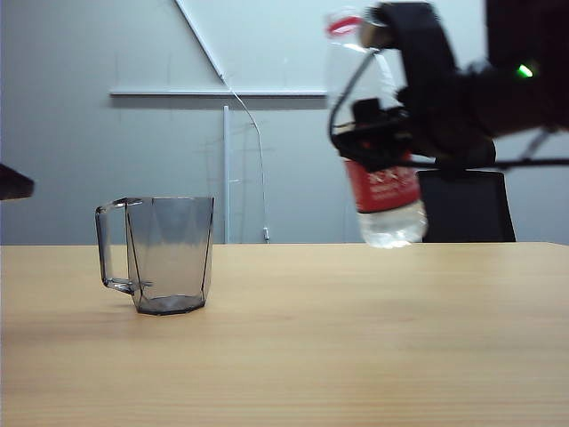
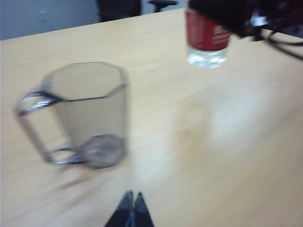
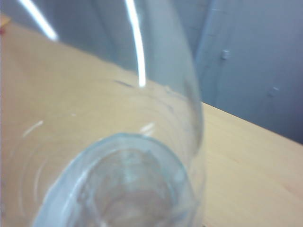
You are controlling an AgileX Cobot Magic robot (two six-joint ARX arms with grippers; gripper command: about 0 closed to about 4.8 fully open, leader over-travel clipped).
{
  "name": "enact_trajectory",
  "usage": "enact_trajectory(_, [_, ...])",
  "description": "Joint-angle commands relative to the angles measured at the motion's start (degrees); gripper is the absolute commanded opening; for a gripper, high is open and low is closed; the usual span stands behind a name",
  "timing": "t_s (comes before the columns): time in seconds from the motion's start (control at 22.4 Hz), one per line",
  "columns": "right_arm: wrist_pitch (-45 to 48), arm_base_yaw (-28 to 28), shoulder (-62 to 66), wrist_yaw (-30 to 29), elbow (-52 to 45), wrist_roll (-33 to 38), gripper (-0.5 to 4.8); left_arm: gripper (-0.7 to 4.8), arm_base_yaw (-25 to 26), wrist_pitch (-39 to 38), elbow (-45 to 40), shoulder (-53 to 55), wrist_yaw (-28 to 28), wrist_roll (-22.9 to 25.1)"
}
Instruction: Pick up the mineral water bottle on the table and pour water into the mug until it's half full.
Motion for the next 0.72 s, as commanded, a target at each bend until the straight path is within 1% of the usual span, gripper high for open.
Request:
enact_trajectory(0.04, [-9.3,1.4,-0.1,-4.2,7.3,-6.9,2.20,-0.02,6.4,0.5,0.1,0.1,-0.1,-0.2])
enact_trajectory(0.13, [-17.0,2.6,1.4,-5.0,13.4,-14.1,2.20,-0.02,8.9,0.5,0.1,-0.5,-0.5,-0.2])
enact_trajectory(0.18, [-18.9,2.9,2.2,-5.0,15.1,-16.6,2.20,-0.02,8.9,0.5,0.1,-0.7,-0.5,-0.2])
enact_trajectory(0.22, [-22.3,3.3,3.5,-5.0,17.8,-20.9,2.20,-0.02,8.9,0.2,0.1,-2.1,-0.5,-0.2])
enact_trajectory(0.31, [-25.2,4.0,5.1,-4.8,20.7,-25.2,2.20,-0.02,8.9,0.0,0.1,-3.4,-0.4,-0.2])
enact_trajectory(0.45, [-27.8,4.7,7.2,-4.4,23.9,-29.8,2.20,-0.02,9.1,0.6,0.1,-4.1,-0.4,-0.2])
enact_trajectory(0.49, [-27.8,5.3,7.9,-3.4,25.0,-31.7,2.20,-0.02,9.6,0.4,0.1,-4.1,-0.3,-0.2])
enact_trajectory(0.63, [-27.9,6.0,8.4,-2.8,25.4,-37.1,2.20,-0.02,10.9,0.4,0.1,-4.1,-0.3,-0.2])
enact_trajectory(0.72, [-27.9,6.1,8.4,-1.8,25.4,-39.0,2.20,-0.02,11.2,0.4,0.1,-4.1,-0.3,-0.2])
